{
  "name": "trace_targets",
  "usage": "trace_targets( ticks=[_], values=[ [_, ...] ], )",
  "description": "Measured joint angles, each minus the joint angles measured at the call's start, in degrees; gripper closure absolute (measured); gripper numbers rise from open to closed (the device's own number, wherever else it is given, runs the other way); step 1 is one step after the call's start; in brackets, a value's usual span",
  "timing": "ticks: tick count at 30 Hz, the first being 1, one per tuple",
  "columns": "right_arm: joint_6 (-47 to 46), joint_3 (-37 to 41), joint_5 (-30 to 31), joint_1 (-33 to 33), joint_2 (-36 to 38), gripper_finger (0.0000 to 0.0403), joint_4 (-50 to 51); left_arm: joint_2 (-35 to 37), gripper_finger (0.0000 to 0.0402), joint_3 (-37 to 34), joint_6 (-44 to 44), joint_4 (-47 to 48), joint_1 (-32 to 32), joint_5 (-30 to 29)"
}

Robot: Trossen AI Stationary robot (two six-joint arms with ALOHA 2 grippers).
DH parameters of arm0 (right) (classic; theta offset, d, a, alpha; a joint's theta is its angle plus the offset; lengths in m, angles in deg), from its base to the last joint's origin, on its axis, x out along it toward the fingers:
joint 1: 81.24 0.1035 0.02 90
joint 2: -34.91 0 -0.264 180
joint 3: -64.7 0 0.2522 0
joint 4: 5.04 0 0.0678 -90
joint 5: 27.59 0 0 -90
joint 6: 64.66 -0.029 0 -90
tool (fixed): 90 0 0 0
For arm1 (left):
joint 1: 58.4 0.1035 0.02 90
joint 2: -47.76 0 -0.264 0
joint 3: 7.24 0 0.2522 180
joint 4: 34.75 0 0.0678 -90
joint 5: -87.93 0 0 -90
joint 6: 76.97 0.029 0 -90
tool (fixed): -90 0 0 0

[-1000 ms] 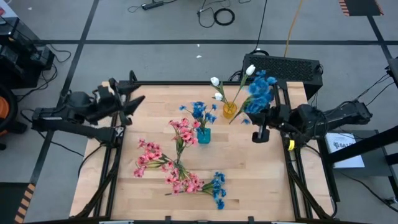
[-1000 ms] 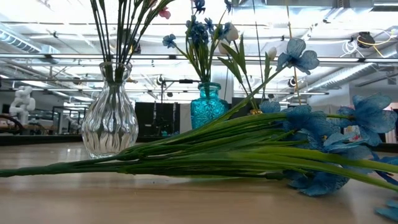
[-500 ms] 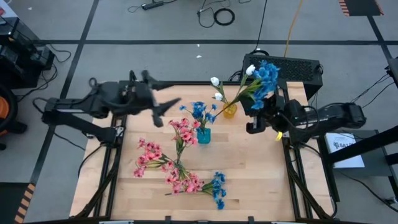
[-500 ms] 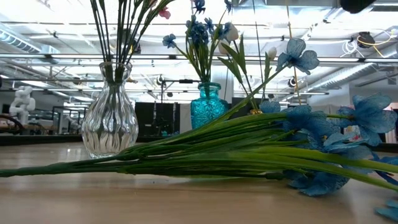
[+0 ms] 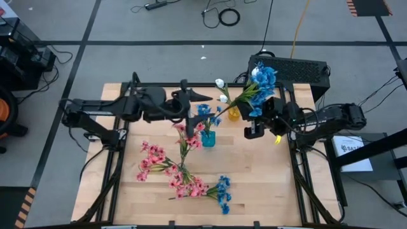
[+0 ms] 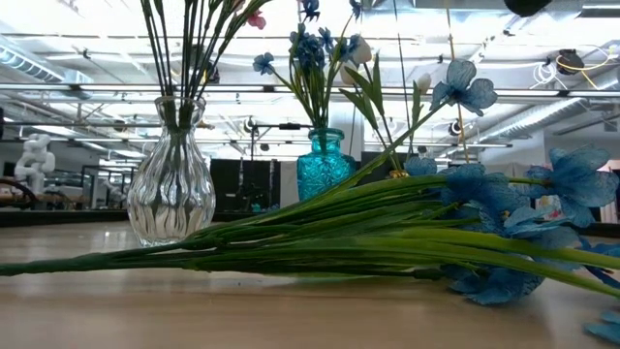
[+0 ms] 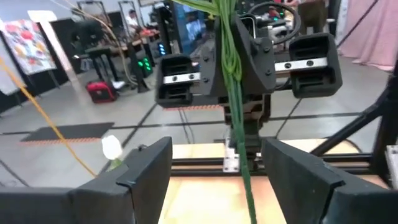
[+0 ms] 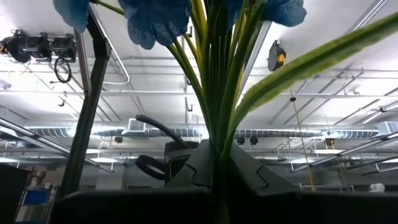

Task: Sort flowers into vase by color
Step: Put the top blue flowers into the blue vase

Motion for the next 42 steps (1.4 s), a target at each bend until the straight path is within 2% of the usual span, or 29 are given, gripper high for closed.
trace_targets(
  ticks=[5,9,15,31,37,42],
  values=[
    [0.17,-2.25,0.02,0.0,-1.84,0.0395,0.17,-1.29,0.0147,0.8,-1.12,2.22,1.33,3.33],
    [0.7,-3.21,0.02,0.0,-2.66,0.0395,0.07,-1.26,0.0147,0.8,-0.2,4.97,2.16,9.02],
    [2.0,-3.38,0.04,0.0,-3.0,0.0395,-0.07,-1.26,0.0161,0.8,-2.81,5.79,2.27,9.29],
    [3.58,-3.38,0.07,0.0,-3.0,0.0395,-1.26,-4.01,0.0245,0.78,-4.04,4.95,2.27,9.3],
    [4.63,-3.38,0.09,0.0,-3.0,0.0394,-1.21,-3.03,0.0296,0.75,-3.94,5.02,2.27,9.31],
    [4.75,-3.38,0.07,0.0,-3.0,0.0394,-1.1,-2.96,0.0354,0.75,-3.7,5.31,2.27,9.28]
  ],
)
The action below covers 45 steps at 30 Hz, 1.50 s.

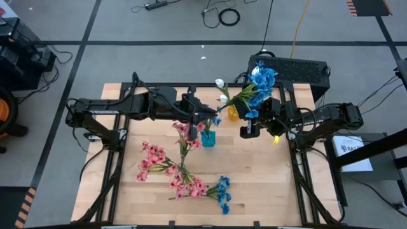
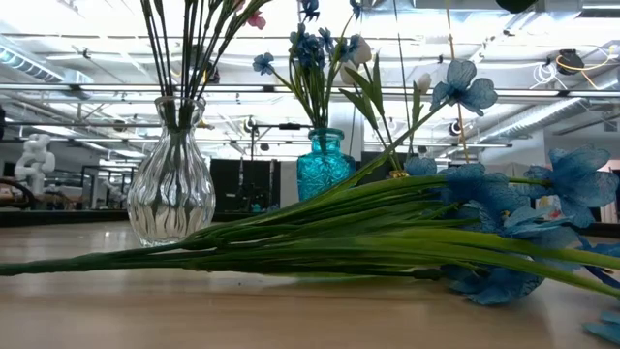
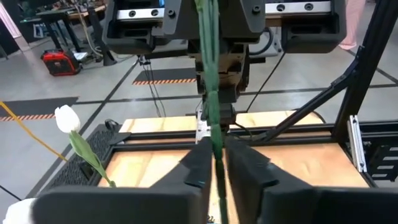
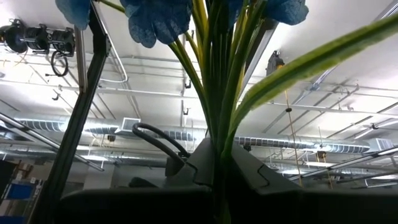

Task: Sort flowers into vase by color
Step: Put the top blue flowers into the blue vase

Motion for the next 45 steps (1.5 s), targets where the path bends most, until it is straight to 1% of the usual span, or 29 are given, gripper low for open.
trace_targets(
  ticks=[2,4,8,10,12,16,19,22,27,29,31,34,36,39,42,45],
  values=[
    [0.14,0.0,-0.04,0.0,0.0,0.0394,0.01,0.0,0.0379,0.0,0.9,0.02,0.07,-0.17],
    [0.2,0.0,-0.03,0.02,0.02,0.0394,0.09,0.0,0.0391,0.0,1.07,0.02,0.1,-0.21],
    [0.39,0.0,0.19,0.0,0.04,0.0393,1.25,0.0,0.0385,0.0,1.05,0.78,0.56,-0.15],
    [0.34,0.0,0.33,-0.02,0.28,0.0385,2.69,0.02,0.0385,-0.02,1.03,1.44,0.79,-0.1],
    [0.3,0.0,0.32,-0.02,0.83,0.0369,4.9,0.4,0.0388,-0.08,1.03,2.36,0.79,-0.06],
    [0.05,0.0,0.31,-0.02,2.08,0.0319,10.14,1.48,0.039,-0.07,1.03,3.09,0.81,0.0],
    [-0.05,0.02,0.37,0.0,2.87,0.0282,12.56,2.8,0.0391,-0.04,1.05,3.3,0.83,0.02],
    [-0.05,0.02,0.37,0.0,3.25,0.0254,12.74,4.37,0.0391,-0.04,1.35,4.42,0.83,0.03],
    [-0.05,0.02,0.17,0.0,3.51,0.0222,13.96,6.3,0.0392,0.0,1.56,7.35,1.42,0.2],
    [-0.07,0.02,-0.28,0.0,3.52,0.0211,14.95,6.45,0.0392,0.0,2.4,8.77,1.79,1.81],
    [-1.1,0.02,-2.29,-0.23,3.5,0.0197,16.57,6.33,0.0392,0.0,2.39,9.89,2.31,3.76],
    [-3.99,-0.32,-5.93,-1.03,3.5,0.0169,18.23,6.29,0.0392,0.0,2.41,10.57,2.97,4.92],
    [-4.47,-1.44,-6.19,-1.27,3.27,0.015,19.84,6.32,0.0392,0.0,2.42,10.79,3.53,5.25],
    [-4.34,-3.86,-6.21,-1.27,2.53,0.0128,22.09,6.29,0.0392,0.0,2.41,10.97,4.05,7.36],
    [-4.35,-6.83,-6.27,-1.25,1.68,0.0118,24.07,6.29,0.0393,0.0,2.41,11.03,4.11,8.49],
    [-3.78,-9.3,-6.74,-1.25,1.05,0.0119,27.37,6.29,0.0393,0.0,2.43,11.42,4.11,9.08]
  ],
)
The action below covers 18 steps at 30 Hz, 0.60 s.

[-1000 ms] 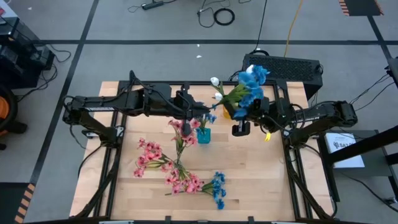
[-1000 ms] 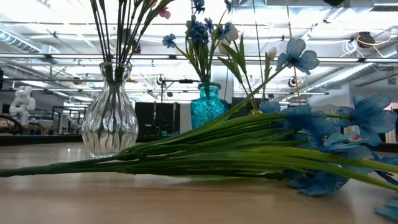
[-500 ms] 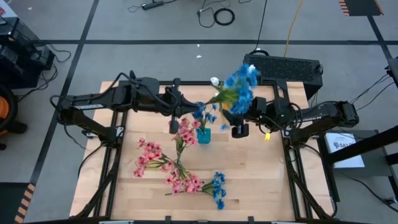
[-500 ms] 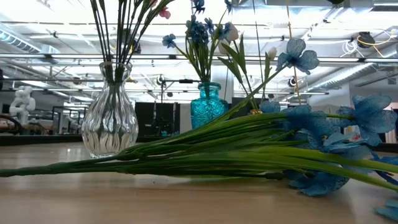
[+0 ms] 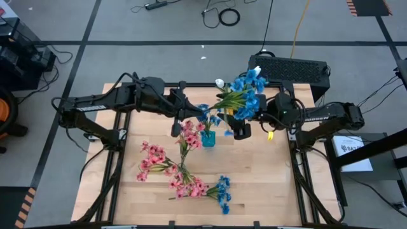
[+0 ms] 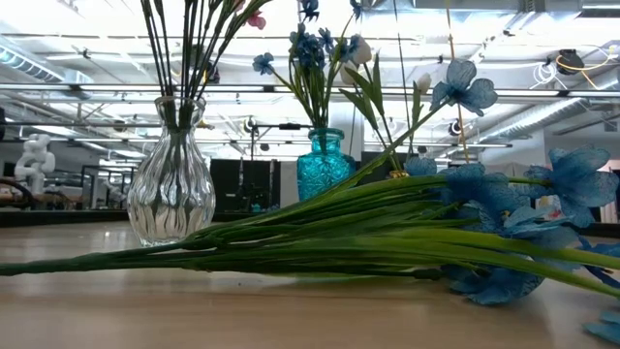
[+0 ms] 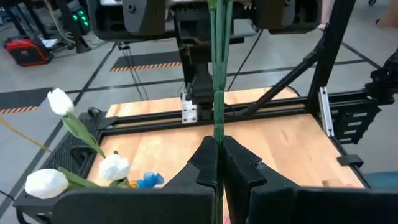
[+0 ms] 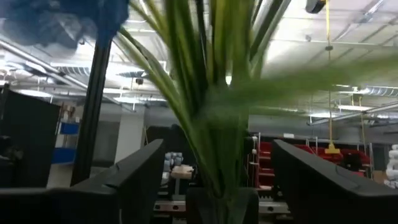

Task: Sort flowers into vase by color
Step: Put the top blue flowers into the blue vase

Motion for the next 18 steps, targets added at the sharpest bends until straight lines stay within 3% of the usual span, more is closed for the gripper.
trace_targets(
  ticks=[9,18],
  values=[
    [0.67,-1.3,-0.52,0.0,-0.33,0.0178,1.74,-0.02,0.0388,0.0,0.02,1.88,0.0,0.0],
    [-1.05,-1.3,4.68,0.0,-0.33,0.033,3.32,-0.02,0.0381,0.0,0.09,0.56,0.03,-2.24]
  ],
)
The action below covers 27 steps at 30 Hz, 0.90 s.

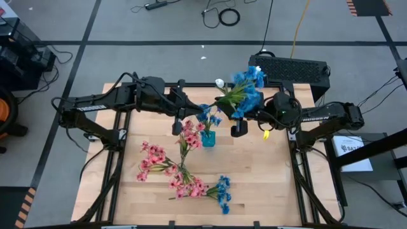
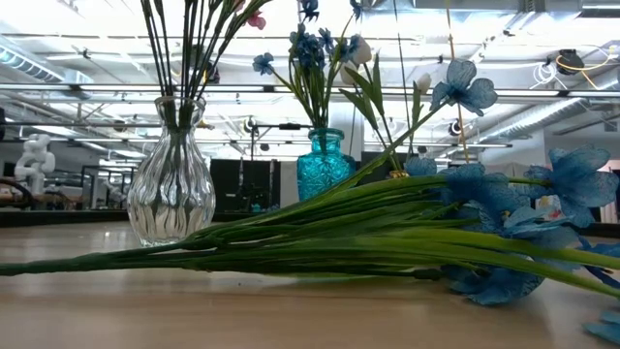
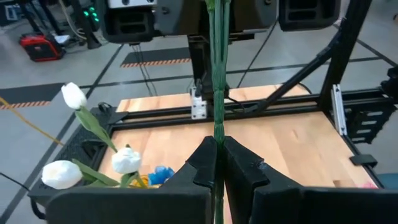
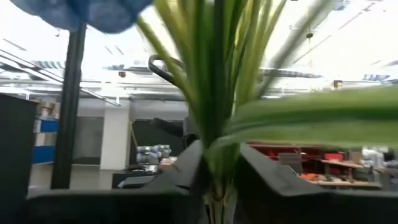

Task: Sort flowers into vase by color
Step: Put the top blue flowers into the blue vase

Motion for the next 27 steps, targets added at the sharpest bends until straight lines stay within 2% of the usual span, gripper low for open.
trace_targets(
  ticks=[2,4,8,11,15,18,27],
  values=[
    [-0.16,0.0,1.18,0.01,0.04,0.0371,0.53,0.0,0.038,0.0,-0.02,-0.04,0.04,-0.16],
    [0.08,-0.02,2.23,0.02,0.07,0.0389,1.1,0.0,0.038,0.0,-0.02,0.22,0.04,-0.27],
    [0.32,-0.02,2.54,0.02,0.26,0.0388,1.71,0.0,0.0362,-0.02,0.02,0.58,0.04,-0.27],
    [1.17,0.0,2.82,0.02,1.46,0.0396,3.42,0.74,0.0317,-0.02,-0.04,0.8,-0.02,-1.73],
    [3.34,0.04,3.87,-0.02,5.42,0.0397,8.36,3.05,0.0244,-0.02,0.03,1.02,-0.4,-9.39],
    [5.17,0.04,5.52,-0.02,9.47,0.0399,13.51,5.3,0.0208,-0.02,0.35,1.07,-0.55,-13.72],
    [5.77,0.04,5.71,0.13,22.79,0.0401,28.24,10.99,0.0195,-0.9,0.04,6.25,-0.57,-14.18]
  ],
)
